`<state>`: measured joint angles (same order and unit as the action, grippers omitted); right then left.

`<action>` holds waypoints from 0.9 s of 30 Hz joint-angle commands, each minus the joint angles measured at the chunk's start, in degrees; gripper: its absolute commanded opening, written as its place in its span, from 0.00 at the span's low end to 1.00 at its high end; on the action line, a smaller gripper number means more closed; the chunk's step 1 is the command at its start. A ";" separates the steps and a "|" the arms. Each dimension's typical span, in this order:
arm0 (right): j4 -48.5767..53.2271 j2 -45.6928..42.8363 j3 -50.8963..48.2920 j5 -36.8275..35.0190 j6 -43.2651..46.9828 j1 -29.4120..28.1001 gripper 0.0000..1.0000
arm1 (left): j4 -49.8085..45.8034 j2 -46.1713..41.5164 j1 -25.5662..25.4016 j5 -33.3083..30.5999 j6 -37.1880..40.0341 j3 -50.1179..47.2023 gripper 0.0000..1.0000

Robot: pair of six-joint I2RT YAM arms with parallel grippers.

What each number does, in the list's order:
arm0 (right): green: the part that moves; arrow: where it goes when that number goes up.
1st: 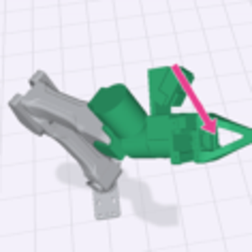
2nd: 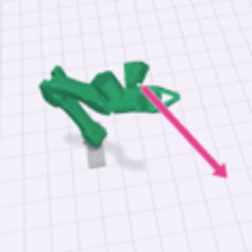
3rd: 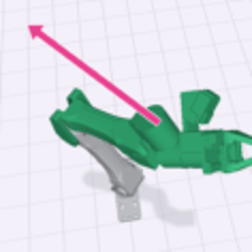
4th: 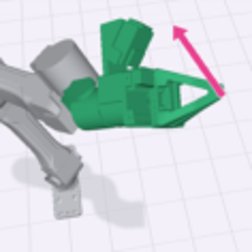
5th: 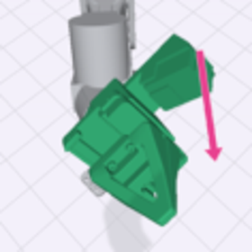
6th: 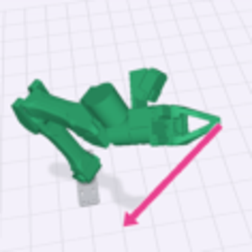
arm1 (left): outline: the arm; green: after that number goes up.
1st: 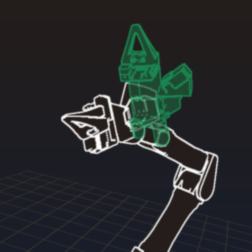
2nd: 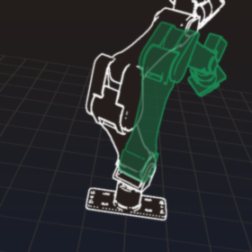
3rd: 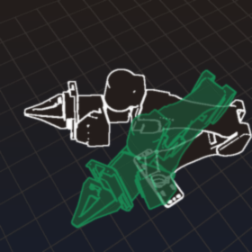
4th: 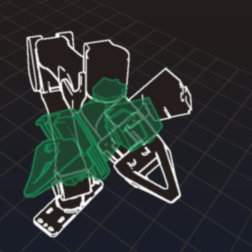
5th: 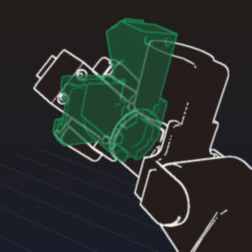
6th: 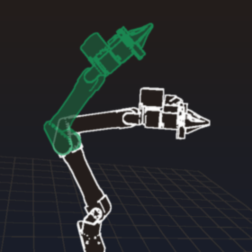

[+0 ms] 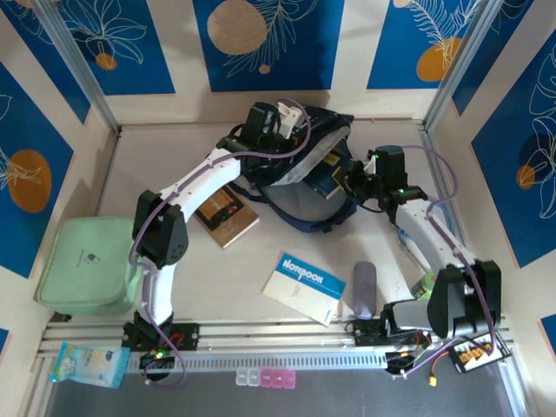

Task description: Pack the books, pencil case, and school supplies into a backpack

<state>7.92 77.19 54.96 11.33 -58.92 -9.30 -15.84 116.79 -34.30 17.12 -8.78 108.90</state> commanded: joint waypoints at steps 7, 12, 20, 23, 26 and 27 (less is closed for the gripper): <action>-20.85 18.01 7.47 -9.46 -5.37 -3.65 0.09 | 7.81 1.10 2.81 8.09 -9.44 8.34 0.00; -22.53 27.31 13.06 -12.32 -8.28 -4.94 0.09 | 8.78 2.45 3.78 10.06 -11.68 9.38 0.00; -19.20 38.51 24.14 -12.56 -6.86 -7.60 0.10 | 9.90 3.56 3.92 12.75 -13.70 9.51 0.00; -19.24 41.62 26.86 -12.14 -8.23 -7.93 0.11 | 10.25 3.71 3.94 13.55 -14.34 9.42 0.00; -19.04 44.03 29.16 -12.46 -10.09 -8.09 0.13 | 10.01 3.62 3.91 13.66 -14.25 9.47 0.00; -17.93 44.78 30.27 -12.71 -11.10 -8.04 0.16 | 9.82 3.54 4.06 13.60 -14.25 9.41 0.00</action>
<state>-9.80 120.51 82.11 -0.67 -67.51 -17.06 -13.45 121.36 -30.89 27.73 -22.24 114.43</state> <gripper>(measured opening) 0.149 0.062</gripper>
